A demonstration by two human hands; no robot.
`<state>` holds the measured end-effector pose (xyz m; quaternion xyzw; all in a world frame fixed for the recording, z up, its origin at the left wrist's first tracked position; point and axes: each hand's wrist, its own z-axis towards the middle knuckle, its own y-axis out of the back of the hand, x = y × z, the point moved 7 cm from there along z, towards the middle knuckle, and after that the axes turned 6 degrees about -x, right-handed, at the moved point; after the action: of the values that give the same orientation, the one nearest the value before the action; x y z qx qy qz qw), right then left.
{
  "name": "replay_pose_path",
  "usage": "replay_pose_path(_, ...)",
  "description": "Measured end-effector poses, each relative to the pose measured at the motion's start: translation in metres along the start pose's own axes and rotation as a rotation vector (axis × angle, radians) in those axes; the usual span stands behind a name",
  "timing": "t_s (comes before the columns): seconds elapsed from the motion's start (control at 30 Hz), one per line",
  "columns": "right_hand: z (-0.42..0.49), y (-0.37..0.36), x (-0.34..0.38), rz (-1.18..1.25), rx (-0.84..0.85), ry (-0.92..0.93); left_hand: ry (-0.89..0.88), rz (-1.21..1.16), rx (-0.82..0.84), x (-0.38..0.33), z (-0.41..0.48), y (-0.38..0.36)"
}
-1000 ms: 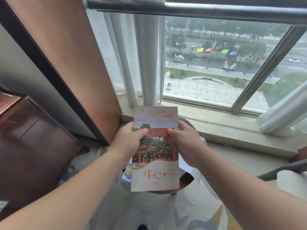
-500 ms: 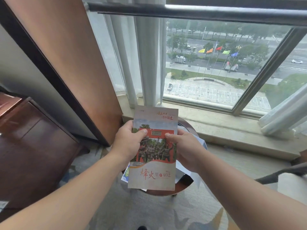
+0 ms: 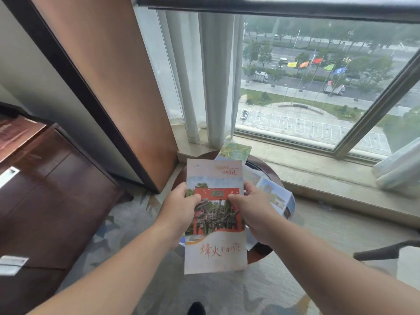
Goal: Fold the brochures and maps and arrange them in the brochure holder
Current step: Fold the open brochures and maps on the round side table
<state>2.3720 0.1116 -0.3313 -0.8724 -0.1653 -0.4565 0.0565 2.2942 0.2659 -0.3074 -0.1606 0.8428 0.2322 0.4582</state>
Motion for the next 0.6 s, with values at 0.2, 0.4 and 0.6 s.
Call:
replay_pose_path(0.2, 0.021, -0.037, -0.024, -0.216, -0.02, -0.082, 0.127, 0.033, 0.014, 0.049, 0.03, 0.026)
replay_pose_path(0.4, 0.05, -0.079, -0.044, -0.402, -0.04, -0.118, 0.22, 0.149, 0.026, 0.088, 0.081, 0.059)
replay_pose_path(0.6, 0.092, -0.091, -0.05, -0.475, -0.099, -0.15, 0.209, 0.264, -0.069, 0.095, 0.169, 0.094)
